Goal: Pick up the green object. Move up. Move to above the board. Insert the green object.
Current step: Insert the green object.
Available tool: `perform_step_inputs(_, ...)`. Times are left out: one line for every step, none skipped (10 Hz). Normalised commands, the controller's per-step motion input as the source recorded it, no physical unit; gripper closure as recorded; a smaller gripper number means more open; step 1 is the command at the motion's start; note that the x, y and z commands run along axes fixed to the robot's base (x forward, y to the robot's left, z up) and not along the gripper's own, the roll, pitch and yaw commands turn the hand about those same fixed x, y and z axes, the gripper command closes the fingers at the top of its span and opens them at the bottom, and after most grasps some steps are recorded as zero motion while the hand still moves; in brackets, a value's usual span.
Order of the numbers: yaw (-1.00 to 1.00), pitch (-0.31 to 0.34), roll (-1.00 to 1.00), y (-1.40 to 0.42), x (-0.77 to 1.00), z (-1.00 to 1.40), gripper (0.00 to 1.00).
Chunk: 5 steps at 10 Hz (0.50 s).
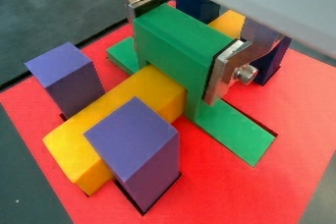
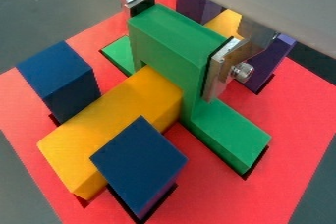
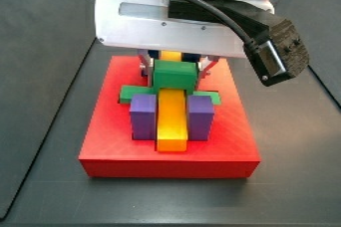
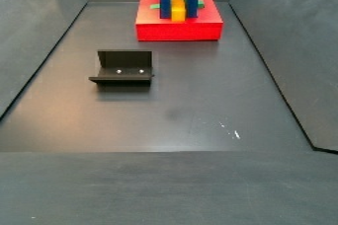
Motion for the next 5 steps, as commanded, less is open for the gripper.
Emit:
perform_step_inputs(0.08, -0.074, 0.00, -0.03, 0.21, -0.75, 1.00)
perform_step_inputs(0.00, -0.064, 0.00, -0.06, 0.17, -0.71, 1.00)
perform_step_inputs(-0.05, -0.020, 0.00, -0.04, 0.20, -0.67, 1.00)
perform_step_inputs(-0.38, 0.000, 0.00, 0.00, 0.18, -0.59, 1.00)
perform_step_inputs(-0.45, 0.003, 0.00, 0.00, 0.18, -0.45, 1.00)
